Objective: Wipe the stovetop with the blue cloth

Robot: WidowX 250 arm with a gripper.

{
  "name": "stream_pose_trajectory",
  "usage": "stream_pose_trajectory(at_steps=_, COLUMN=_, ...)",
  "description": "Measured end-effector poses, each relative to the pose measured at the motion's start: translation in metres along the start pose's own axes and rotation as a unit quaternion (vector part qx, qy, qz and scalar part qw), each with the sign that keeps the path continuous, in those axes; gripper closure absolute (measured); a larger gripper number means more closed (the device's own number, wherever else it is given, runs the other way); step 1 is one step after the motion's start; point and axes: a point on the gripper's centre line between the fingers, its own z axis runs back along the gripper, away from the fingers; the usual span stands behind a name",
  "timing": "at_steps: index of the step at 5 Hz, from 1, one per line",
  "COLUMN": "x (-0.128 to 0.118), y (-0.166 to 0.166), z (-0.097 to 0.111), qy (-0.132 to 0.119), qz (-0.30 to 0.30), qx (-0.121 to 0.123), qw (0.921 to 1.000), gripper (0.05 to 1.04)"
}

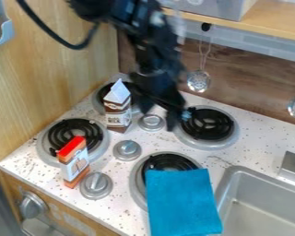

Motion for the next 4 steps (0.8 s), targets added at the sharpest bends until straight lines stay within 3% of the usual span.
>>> stream_pose_trajectory(at_steps=2, x=-0.010, y=-0.070, z=-0.025, qy=0.036, qz=-0.089, qx=-0.008, qw=0.9953, gripper=0.073)
stream_pose_trajectory(at_steps=4, x=-0.042, y=-0.076, z=-0.034, qy=0.078, qz=-0.139, qx=0.009, qw=0.9872, gripper=0.073)
